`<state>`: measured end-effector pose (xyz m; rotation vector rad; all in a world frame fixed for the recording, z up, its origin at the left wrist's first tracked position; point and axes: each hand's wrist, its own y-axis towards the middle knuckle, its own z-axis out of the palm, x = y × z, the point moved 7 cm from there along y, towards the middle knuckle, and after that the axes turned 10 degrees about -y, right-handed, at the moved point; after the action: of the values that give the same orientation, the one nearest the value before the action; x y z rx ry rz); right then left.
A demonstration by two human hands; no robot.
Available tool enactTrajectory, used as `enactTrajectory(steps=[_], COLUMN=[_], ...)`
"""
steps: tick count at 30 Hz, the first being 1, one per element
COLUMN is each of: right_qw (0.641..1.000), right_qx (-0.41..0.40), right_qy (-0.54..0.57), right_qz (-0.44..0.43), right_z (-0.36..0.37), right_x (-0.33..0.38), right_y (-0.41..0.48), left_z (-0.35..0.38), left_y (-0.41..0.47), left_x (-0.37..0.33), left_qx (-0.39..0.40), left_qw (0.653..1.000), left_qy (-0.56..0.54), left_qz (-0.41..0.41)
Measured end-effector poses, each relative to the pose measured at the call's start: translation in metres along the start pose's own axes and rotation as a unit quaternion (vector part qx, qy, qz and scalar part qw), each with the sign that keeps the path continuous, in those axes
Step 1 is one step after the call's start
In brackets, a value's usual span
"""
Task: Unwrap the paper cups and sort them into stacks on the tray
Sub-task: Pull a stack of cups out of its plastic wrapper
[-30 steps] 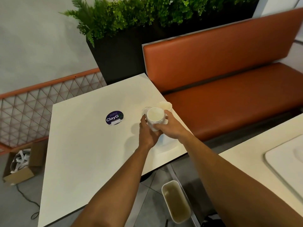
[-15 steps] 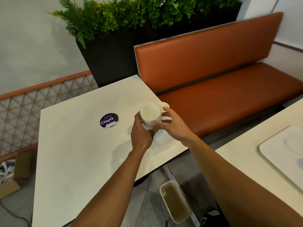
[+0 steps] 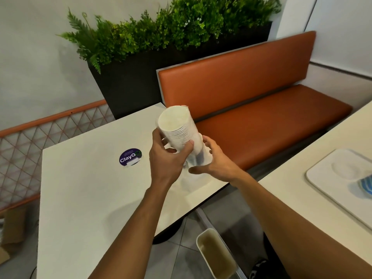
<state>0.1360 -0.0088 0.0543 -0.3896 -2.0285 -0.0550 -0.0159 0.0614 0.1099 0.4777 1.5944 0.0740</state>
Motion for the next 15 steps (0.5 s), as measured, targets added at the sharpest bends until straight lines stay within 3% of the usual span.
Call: enactTrajectory(steps=[5,15], right_qw=[0.99,0.983], right_qx=[-0.046,-0.136], right_qy=[0.124,0.117], right_qz=[-0.053,-0.028], right_z=[-0.008,-0.022], right_x=[-0.009,-0.081], right_y=[-0.029,-0.107], left_z=[0.023,0.079], left_y=[-0.037,-0.093], left_x=[-0.029,-0.072], left_qx=[0.091,0.132], left_qw=[0.994,0.979], left_qy=[-0.059,-0.148], left_qz=[0.018,0.041])
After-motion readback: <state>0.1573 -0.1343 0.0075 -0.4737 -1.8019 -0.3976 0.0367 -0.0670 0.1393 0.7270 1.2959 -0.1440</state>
